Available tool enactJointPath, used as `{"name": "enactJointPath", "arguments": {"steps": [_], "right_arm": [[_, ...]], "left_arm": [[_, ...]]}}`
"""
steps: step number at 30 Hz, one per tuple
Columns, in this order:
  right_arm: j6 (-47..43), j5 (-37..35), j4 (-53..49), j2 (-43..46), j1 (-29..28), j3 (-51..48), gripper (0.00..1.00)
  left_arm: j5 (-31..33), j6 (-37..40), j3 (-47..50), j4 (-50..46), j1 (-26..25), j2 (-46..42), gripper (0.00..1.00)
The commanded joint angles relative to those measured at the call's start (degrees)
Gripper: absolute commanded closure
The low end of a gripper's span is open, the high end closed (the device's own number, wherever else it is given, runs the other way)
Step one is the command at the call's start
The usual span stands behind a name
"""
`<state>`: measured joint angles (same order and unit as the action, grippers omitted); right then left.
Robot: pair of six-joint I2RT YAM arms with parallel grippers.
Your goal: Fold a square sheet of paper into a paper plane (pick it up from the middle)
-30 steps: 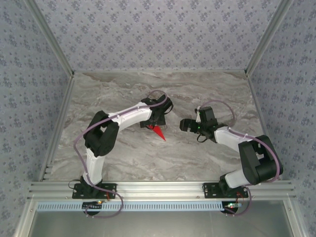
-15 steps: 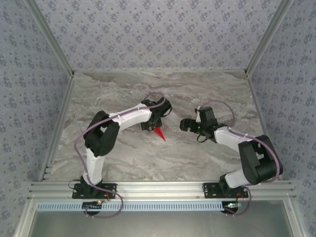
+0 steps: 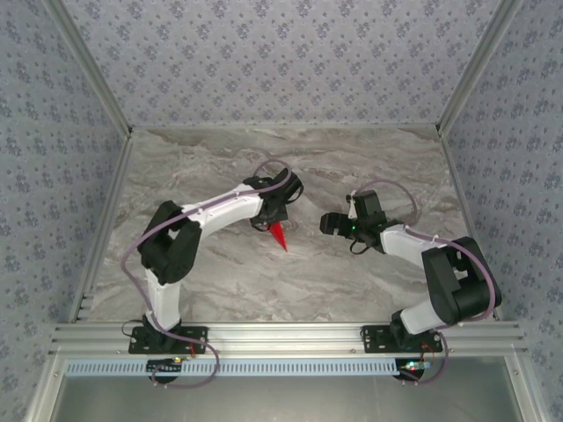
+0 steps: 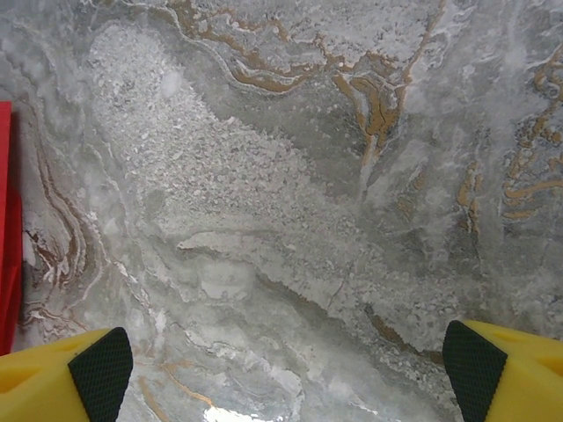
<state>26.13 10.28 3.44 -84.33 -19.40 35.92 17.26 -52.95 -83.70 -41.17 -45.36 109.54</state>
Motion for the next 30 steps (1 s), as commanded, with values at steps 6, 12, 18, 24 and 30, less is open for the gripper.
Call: {"name": "enactJointPath", "arguments": {"steps": [6, 12, 18, 24, 30], "right_arm": [[4.37, 4.52, 5.90, 1.23, 0.43, -0.37, 0.09], [4.49, 5.64, 3.99, 4.53, -0.43, 0.48, 0.12], [4.54, 4.24, 0.55, 5.56, -4.61, 2.87, 0.22], [5.23, 0.74, -3.76, 2.11, -11.69, 8.65, 0.40], [6.21, 1.47, -5.02, -5.95, -17.77, 15.75, 0.53]], "left_arm": [[-14.14, 7.46, 14.96, 26.72, 3.69, -14.14, 0.97], [-26.33, 2.14, 27.01, 46.05, 7.57, -15.11, 0.96], [-28.19, -1.03, 31.71, 52.87, 8.15, -12.44, 0.97], [-24.99, -3.41, 36.12, 54.79, 8.27, -12.54, 0.97], [-22.89, -4.71, 39.64, 55.37, 8.23, -13.48, 0.97]]}}
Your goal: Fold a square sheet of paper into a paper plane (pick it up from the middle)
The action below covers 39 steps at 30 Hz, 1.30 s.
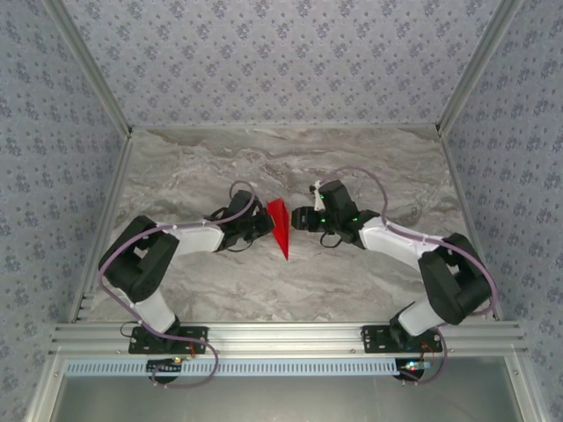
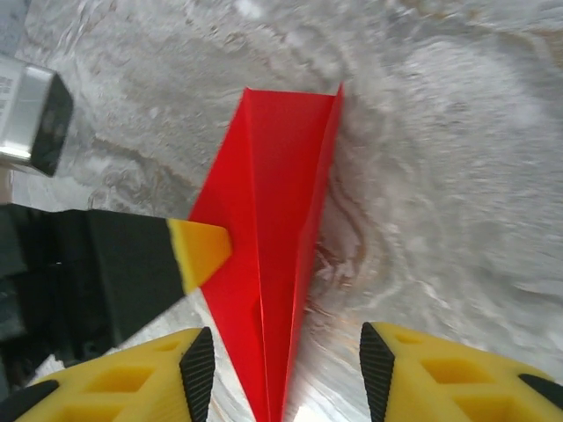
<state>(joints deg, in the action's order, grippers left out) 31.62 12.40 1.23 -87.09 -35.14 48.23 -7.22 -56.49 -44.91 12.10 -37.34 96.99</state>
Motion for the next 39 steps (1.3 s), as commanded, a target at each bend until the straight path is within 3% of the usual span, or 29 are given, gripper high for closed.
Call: {"name": "enactJointPath", "arguments": {"steps": [1, 8, 22, 30, 39], "right_arm": [[0.72, -0.71, -3.06, -4.24, -2.75, 4.34, 0.54], [0.99, -1.00, -5.22, -10.74, -6.12, 10.55, 0.59], [-0.94, -8.59, -14.23, -16.46, -5.68, 15.74, 0.58], [-1.40, -4.89, -14.45, -16.68, -5.54, 14.87, 0.46], [-2.53, 0.52, -13.61, -16.00, -5.38, 14.26, 0.48]], "left_arm": [[1.57, -1.25, 1.03, 2.08, 0.20, -1.01, 0.97], [1.69, -1.28, 2.10, 2.49, 0.25, -1.35, 0.97], [1.93, -1.18, 2.45, 2.16, 0.30, -1.27, 0.98], [1.94, -1.17, 2.37, 2.18, 0.34, -0.97, 0.97], [1.60, -1.08, 2.28, 2.45, 0.38, -1.01, 0.97]]}}
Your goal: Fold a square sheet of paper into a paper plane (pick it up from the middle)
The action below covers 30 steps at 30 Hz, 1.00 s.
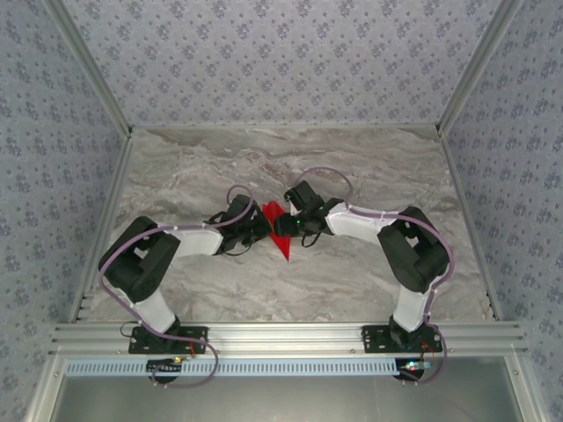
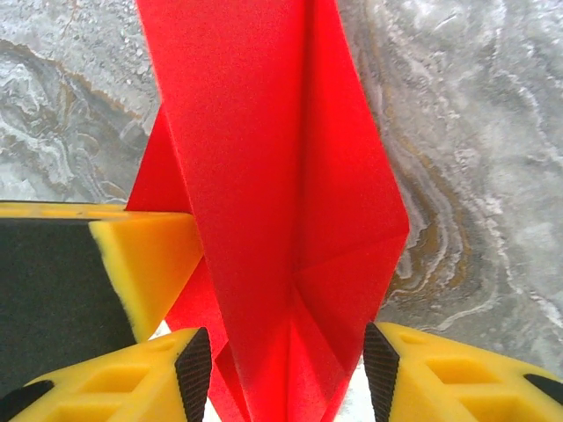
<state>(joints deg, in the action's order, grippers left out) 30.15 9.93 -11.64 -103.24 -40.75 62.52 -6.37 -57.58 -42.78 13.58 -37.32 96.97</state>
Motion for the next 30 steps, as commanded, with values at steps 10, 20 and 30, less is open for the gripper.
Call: {"name": "enactJointPath", "arguments": {"steps": [10, 20, 30], "right_arm": [[-0.98, 4.13, -1.19, 0.79, 0.15, -1.70, 0.60], [-2.05, 4.32, -1.64, -0.14, -0.78, -1.35, 0.54], [-2.59, -1.27, -5.40, -2.83, -1.66, 1.99, 0.67]], "left_arm": [[0.04, -0.12, 0.22, 1.66, 0.39, -1.17, 0.96], [-0.57, 0.04, 0.69, 2.40, 0.52, -1.59, 0.94], [-1.08, 0.36, 0.69, -0.33, 1.63, -5.11, 0.79]]}}
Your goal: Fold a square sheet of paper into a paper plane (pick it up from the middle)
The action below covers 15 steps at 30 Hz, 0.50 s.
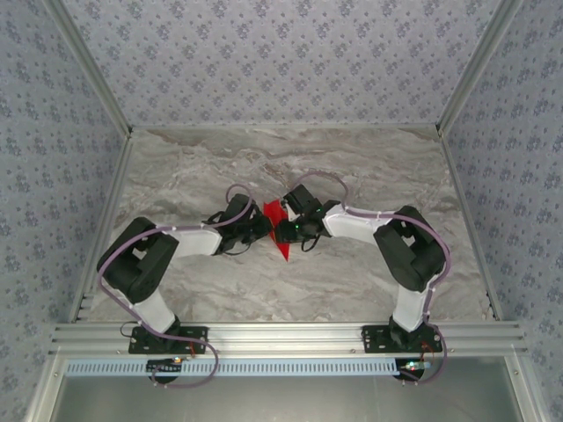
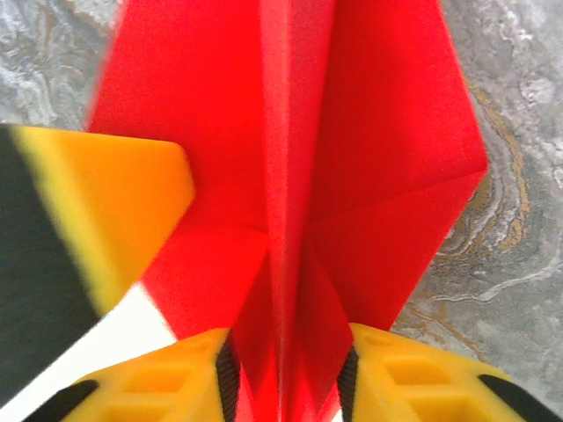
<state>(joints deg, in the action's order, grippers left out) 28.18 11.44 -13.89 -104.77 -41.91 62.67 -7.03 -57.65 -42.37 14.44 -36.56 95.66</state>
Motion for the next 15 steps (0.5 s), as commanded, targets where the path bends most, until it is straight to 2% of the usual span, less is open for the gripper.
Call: {"name": "enactJointPath", "arguments": {"steps": [1, 6, 11, 15], "right_arm": [[-0.60, -3.42, -3.55, -1.32, -0.50, 2.05, 0.68], [-0.93, -5.85, -5.82, -1.96, -1.03, 3.74, 0.72], [-0.60, -7.91, -7.58, -3.37, -1.92, 5.16, 0.72], [-0.01, -9.64, -8.90, -4.59, -2.64, 8.39, 0.72]], "left_arm": [[-0.16, 0.64, 0.23, -2.18, 1.32, -4.69, 0.75], [3.64, 2.15, 0.39, -10.55, 3.67, -11.18, 0.54], [8.02, 3.92, 0.47, -17.90, 5.82, -16.79, 0.42], [11.13, 5.05, 0.37, -21.96, 6.58, -19.43, 0.26]]}}
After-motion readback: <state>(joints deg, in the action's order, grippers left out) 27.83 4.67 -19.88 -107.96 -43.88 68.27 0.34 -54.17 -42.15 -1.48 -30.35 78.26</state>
